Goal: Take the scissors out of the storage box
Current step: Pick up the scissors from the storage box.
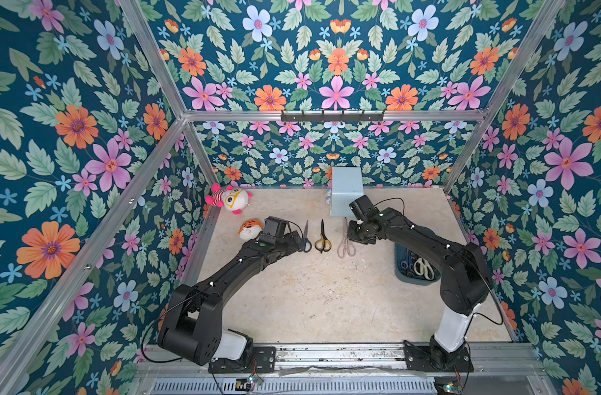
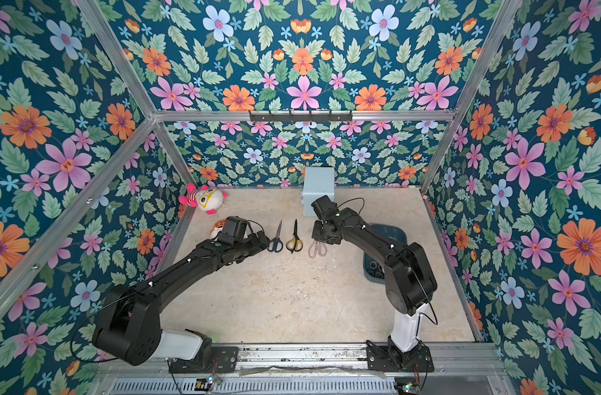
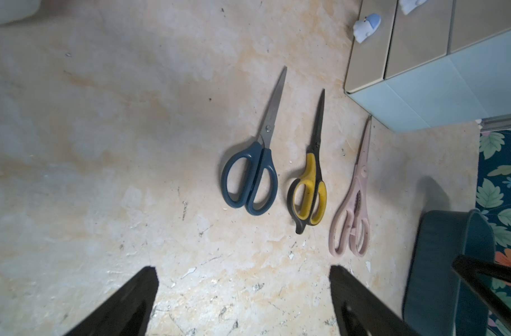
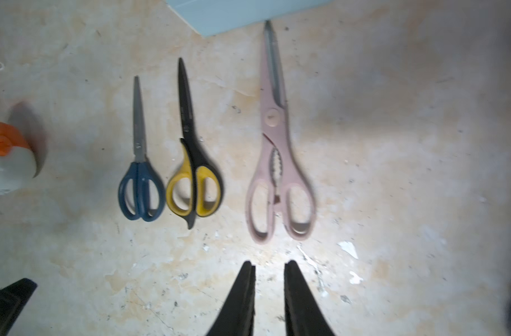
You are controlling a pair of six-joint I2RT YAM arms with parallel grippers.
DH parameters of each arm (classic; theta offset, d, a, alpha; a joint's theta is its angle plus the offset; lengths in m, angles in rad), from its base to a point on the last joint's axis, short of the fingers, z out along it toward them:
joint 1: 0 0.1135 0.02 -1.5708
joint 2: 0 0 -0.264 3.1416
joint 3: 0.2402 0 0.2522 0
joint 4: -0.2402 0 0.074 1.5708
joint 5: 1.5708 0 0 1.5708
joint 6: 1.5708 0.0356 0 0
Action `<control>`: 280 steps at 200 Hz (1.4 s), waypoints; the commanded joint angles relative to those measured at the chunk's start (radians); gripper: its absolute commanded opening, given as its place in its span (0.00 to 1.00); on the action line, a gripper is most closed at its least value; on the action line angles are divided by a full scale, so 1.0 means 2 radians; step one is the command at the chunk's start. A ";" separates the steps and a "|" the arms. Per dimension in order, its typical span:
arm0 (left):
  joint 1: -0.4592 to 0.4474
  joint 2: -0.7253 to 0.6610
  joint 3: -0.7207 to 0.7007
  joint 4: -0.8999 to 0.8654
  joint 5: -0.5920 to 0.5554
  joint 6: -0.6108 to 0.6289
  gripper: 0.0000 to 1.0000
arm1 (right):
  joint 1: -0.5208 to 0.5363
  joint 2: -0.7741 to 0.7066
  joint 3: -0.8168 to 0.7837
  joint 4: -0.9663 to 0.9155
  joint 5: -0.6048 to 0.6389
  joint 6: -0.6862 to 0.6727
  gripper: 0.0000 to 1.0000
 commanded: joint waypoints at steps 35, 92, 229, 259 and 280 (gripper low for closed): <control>-0.015 0.027 0.024 0.013 0.037 0.032 0.96 | -0.081 -0.126 -0.127 -0.021 0.011 -0.020 0.24; -0.025 0.054 0.070 0.012 0.063 0.074 0.97 | -0.212 -0.232 -0.224 -0.034 -0.011 -0.047 0.28; -0.050 0.077 0.091 -0.008 0.057 0.084 0.96 | -0.275 -0.230 -0.303 0.022 -0.042 -0.055 0.30; -0.050 0.076 0.090 -0.007 0.053 0.082 0.96 | -0.275 -0.221 -0.306 0.038 -0.038 -0.056 0.30; -0.050 0.074 0.088 -0.007 0.051 0.081 0.96 | -0.276 -0.211 -0.307 0.045 -0.038 -0.058 0.30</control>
